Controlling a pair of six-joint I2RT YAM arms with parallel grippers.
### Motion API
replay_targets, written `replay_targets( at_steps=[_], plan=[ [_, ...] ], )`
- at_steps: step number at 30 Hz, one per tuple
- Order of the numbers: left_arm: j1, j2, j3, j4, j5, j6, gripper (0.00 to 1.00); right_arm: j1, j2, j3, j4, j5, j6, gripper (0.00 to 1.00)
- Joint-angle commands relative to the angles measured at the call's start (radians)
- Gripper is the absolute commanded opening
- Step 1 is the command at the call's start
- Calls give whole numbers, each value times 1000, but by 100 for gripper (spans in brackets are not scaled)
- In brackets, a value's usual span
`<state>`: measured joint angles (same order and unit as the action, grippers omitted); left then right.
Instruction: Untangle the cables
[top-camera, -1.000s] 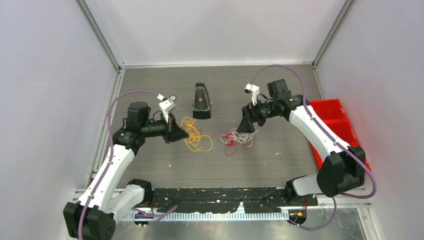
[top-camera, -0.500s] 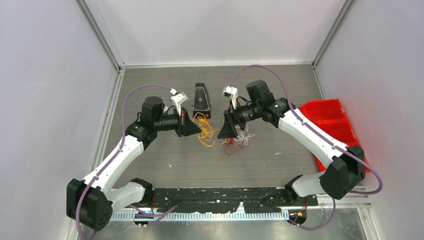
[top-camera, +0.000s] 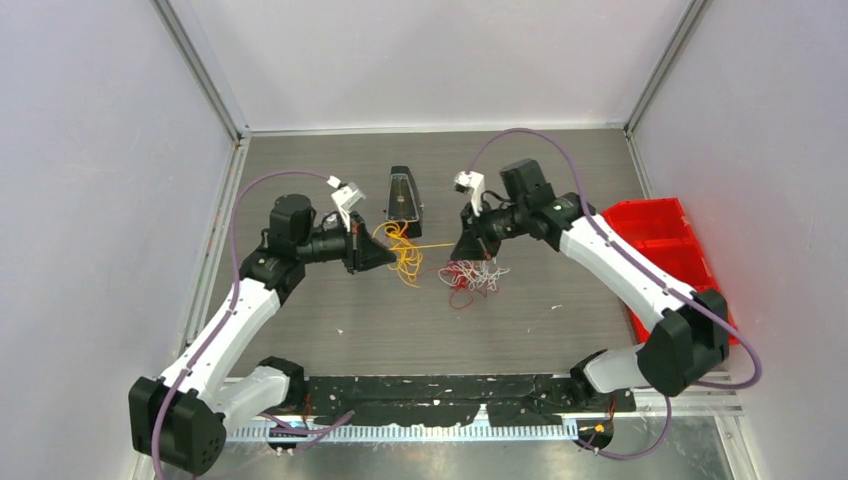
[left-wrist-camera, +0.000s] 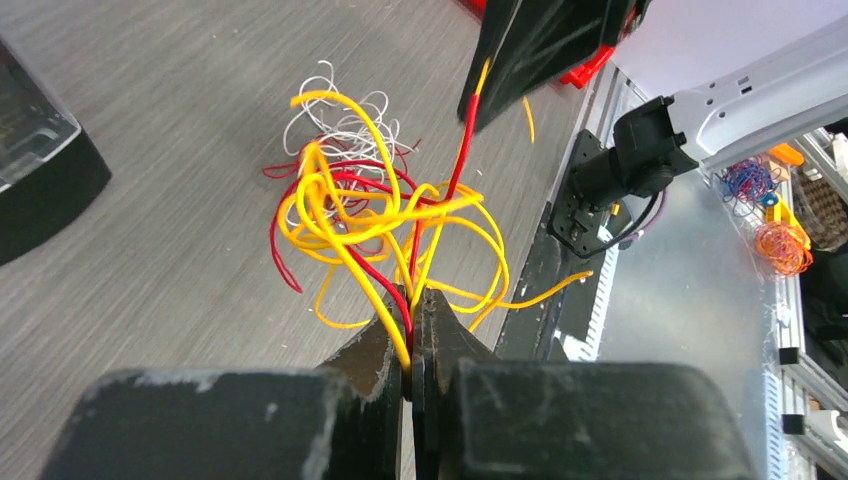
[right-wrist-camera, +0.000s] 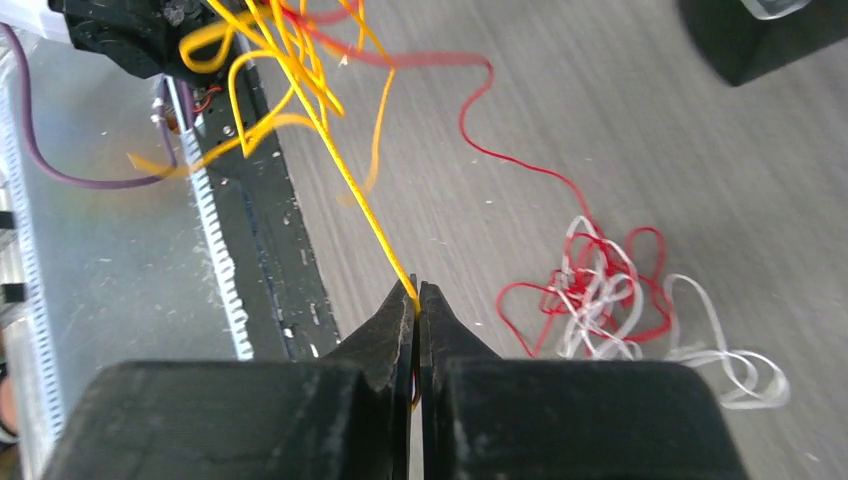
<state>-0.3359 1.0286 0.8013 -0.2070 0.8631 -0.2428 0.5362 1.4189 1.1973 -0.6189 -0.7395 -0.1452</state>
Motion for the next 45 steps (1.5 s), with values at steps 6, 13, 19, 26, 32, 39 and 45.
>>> replay_targets(
  at_steps=[6, 13, 19, 26, 32, 39, 45],
  plan=[
    [9, -59, -4, -14, 116, 129, 0, -127, -64, 8, -316, -89, -260, 40],
    [-95, 20, 59, -52, 139, 186, 0, -93, -36, 211, -200, -151, -120, 82],
    [-148, 99, 103, -78, 128, 200, 0, 46, -69, 247, -68, -64, -45, 89],
    [-173, 205, 146, -71, 123, 158, 0, 101, -13, 215, 37, -20, -24, 73],
    [-173, 290, 195, -40, 163, 95, 0, 115, 28, 154, 132, -2, 8, 60],
    [-171, 316, 202, -35, 165, 82, 0, 111, 47, 96, 204, 108, 21, 13],
    [-85, 300, 89, 16, 38, 9, 35, 19, -14, -31, 308, 176, 126, 6]
  ],
)
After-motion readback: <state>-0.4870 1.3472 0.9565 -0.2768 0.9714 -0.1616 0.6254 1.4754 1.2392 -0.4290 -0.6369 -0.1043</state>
